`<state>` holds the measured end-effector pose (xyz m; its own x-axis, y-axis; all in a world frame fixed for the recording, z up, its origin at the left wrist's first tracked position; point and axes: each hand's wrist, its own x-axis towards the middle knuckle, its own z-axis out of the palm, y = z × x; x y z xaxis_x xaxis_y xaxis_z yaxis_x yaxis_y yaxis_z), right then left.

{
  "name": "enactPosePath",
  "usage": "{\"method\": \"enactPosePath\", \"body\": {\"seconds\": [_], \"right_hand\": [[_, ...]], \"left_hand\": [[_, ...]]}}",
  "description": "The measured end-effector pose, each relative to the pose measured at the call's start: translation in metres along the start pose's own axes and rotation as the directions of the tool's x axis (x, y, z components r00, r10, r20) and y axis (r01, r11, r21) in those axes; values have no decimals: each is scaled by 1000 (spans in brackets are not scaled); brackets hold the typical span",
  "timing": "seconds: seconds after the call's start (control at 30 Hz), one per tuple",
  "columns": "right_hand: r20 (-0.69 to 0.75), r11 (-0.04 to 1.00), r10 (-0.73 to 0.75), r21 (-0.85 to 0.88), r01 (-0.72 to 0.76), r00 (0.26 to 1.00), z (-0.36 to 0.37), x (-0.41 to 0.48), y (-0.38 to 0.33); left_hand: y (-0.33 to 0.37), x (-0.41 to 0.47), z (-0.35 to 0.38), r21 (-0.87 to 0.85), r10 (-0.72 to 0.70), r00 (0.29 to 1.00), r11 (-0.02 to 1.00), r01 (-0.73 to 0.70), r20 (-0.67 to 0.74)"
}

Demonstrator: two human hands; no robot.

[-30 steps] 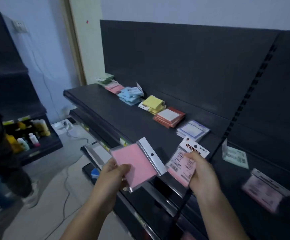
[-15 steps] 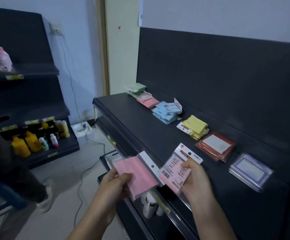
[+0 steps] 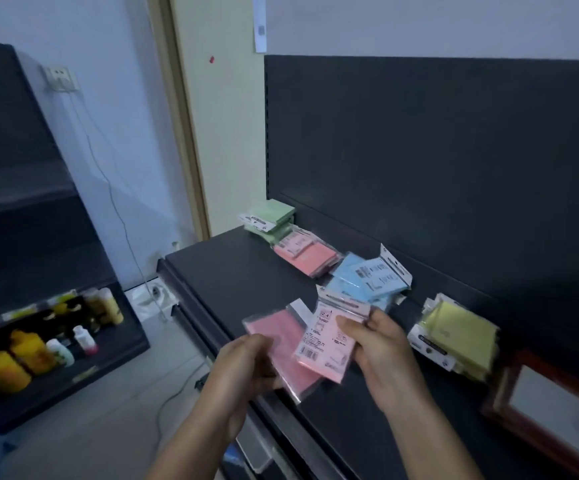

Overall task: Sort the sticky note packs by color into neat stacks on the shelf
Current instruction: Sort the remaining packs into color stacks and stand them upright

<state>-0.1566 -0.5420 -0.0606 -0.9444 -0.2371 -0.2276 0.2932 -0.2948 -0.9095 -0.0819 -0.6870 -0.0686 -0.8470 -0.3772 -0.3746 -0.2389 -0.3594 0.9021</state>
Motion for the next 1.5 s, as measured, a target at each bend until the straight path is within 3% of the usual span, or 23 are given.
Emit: {"method": "enactPosePath", "body": {"seconds": [0.13, 0.27, 0.5, 0.67, 0.73, 0.83, 1.07, 1.3, 1.5], "right_hand": [[-32, 976, -51, -213, 43, 998, 15, 30, -9], [-119, 980, -69, -194, 45, 991, 35, 68, -13], [-285, 931, -268, -323, 172, 920, 65, 150, -19], [-390, 846, -319, -527, 75, 864, 75, 197, -18], [-378, 756, -290, -653, -32, 879, 79, 204, -13], [-333, 629, -322, -775, -62, 886, 87, 208, 1], [-351, 365, -463, -912, -186, 814, 97, 222, 7], [-355, 246, -494, -933, -264, 793, 100, 224, 1], [-273, 344, -608, -937, -62, 746, 96, 188, 8]], "left_hand": [[16, 46, -2, -85, -43, 997, 995, 49, 69], [37, 97, -2, -147, -51, 993, 987, 67, 111], [71, 194, 7, -121, -88, 967, 985, 120, 240], [85, 240, 15, -58, -104, 956, 991, 124, 274], [81, 252, 11, 32, -127, 948, 992, 123, 291], [72, 263, 4, 161, -190, 937, 976, 147, 294], [71, 270, 12, 150, -250, 879, 967, 205, 405], [69, 265, 9, 222, -271, 856, 957, 189, 439], [67, 236, 10, 181, -142, 866, 982, 61, 480]]}}
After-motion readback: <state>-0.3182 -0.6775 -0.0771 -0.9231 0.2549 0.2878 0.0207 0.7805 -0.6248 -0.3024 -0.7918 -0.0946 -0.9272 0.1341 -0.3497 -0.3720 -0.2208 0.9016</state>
